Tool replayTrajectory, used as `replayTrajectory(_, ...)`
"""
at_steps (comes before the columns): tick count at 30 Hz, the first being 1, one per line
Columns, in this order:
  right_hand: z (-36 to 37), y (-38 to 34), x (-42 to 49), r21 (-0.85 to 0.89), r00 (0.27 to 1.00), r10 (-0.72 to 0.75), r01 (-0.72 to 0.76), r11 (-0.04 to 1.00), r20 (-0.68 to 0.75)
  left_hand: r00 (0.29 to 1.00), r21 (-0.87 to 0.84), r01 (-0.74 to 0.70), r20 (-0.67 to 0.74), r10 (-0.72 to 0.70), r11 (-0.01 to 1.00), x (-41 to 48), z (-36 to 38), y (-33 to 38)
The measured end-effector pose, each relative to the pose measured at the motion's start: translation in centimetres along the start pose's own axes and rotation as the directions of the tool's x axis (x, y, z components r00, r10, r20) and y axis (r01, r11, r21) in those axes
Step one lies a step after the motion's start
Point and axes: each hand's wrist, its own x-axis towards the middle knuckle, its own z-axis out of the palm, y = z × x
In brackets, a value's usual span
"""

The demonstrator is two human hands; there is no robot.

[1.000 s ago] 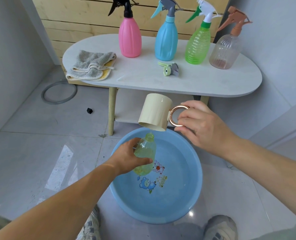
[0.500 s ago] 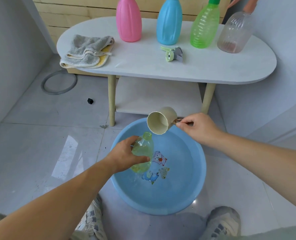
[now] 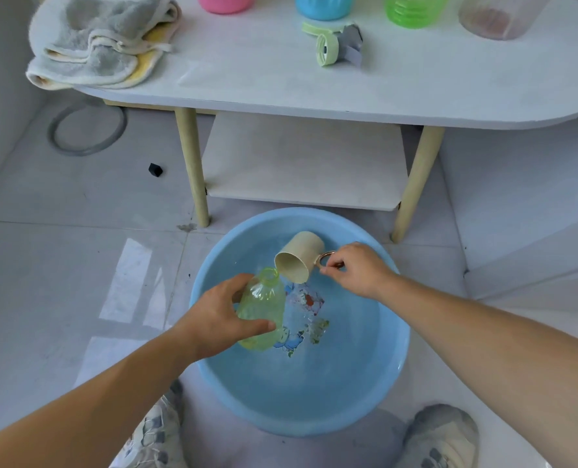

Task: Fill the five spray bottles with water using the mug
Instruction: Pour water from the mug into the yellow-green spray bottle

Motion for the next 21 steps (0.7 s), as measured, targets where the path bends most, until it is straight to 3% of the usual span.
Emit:
replayTrajectory(10, 1.2, 1.3, 0.9, -0.163, 0.990, -0.104, 0.118, 0.980, 0.091, 1.000, -0.007, 0.017, 0.024, -0.016, 1.000, 1.0, 0.6, -0.6)
replayTrajectory(21, 1.8, 1.5, 0.9, -0.176, 0.990, -0.052, 0.074, 0.982, 0.129, 0.999, -0.039, 0.015, 0.036, -0.014, 0.999, 1.0, 0.6, -0.5)
